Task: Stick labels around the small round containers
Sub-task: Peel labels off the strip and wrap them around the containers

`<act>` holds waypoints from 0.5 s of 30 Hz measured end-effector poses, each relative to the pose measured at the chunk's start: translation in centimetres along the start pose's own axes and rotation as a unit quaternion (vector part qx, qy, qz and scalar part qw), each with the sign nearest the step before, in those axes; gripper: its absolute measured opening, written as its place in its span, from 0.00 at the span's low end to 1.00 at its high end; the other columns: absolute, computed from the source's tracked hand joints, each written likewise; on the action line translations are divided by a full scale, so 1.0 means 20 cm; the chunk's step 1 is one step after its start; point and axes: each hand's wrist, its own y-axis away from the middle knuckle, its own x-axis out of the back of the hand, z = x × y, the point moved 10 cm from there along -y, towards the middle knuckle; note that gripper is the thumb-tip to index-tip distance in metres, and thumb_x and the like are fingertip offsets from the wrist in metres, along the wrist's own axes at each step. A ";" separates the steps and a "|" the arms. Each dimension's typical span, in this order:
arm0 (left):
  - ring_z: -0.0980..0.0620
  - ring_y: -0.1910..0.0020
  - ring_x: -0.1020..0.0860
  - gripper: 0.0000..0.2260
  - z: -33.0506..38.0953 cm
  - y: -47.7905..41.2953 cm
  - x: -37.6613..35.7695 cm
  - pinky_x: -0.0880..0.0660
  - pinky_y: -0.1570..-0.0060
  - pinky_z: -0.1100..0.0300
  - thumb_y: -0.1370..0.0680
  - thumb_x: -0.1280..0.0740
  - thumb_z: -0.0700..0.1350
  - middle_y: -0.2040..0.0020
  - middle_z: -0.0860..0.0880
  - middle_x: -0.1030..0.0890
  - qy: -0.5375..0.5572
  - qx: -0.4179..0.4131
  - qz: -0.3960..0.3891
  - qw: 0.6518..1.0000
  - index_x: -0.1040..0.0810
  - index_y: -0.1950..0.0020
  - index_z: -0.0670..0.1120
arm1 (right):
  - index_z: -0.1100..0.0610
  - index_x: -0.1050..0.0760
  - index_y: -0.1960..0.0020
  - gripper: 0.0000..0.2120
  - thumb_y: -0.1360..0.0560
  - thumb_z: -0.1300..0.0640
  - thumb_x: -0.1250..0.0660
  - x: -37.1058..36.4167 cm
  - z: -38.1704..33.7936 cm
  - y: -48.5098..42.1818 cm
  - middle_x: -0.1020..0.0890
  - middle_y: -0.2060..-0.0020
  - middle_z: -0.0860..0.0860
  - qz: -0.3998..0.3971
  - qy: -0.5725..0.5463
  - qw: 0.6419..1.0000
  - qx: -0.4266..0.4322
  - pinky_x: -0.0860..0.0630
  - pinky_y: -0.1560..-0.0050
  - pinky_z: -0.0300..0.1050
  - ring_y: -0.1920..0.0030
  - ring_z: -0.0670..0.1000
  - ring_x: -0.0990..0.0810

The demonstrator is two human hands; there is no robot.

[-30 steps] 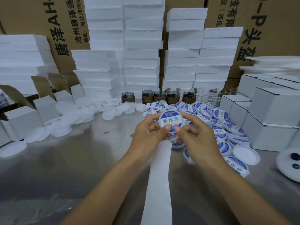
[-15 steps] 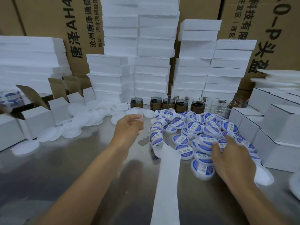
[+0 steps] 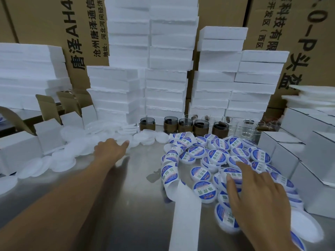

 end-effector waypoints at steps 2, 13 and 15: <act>0.39 0.41 0.27 0.29 0.01 -0.01 -0.01 0.31 0.44 0.51 0.26 0.38 0.64 0.40 0.39 0.24 -0.004 0.003 -0.001 1.000 0.27 0.38 0.40 | 0.64 0.20 0.50 0.19 0.38 0.57 0.23 -0.01 0.00 0.00 0.19 0.69 0.59 0.001 0.007 1.000 0.001 0.24 0.64 0.52 0.64 0.61 0.19; 0.51 0.61 0.25 0.12 0.24 0.40 0.12 0.29 0.62 0.60 0.22 0.35 0.42 0.49 0.44 0.22 0.434 -0.050 -0.054 0.898 0.27 0.39 0.42 | 0.65 0.20 0.50 0.17 0.36 0.59 0.25 0.04 -0.09 0.04 0.18 0.64 0.60 0.044 -0.040 0.997 0.048 0.23 0.61 0.55 0.61 0.62 0.20; 0.54 0.67 0.27 0.09 0.34 0.58 0.12 0.31 0.67 0.63 0.21 0.36 0.41 0.55 0.47 0.22 0.514 -0.063 -0.115 0.848 0.25 0.42 0.45 | 0.65 0.21 0.51 0.16 0.36 0.60 0.24 0.06 -0.11 0.05 0.18 0.63 0.60 0.050 -0.060 0.995 0.063 0.23 0.61 0.54 0.59 0.62 0.20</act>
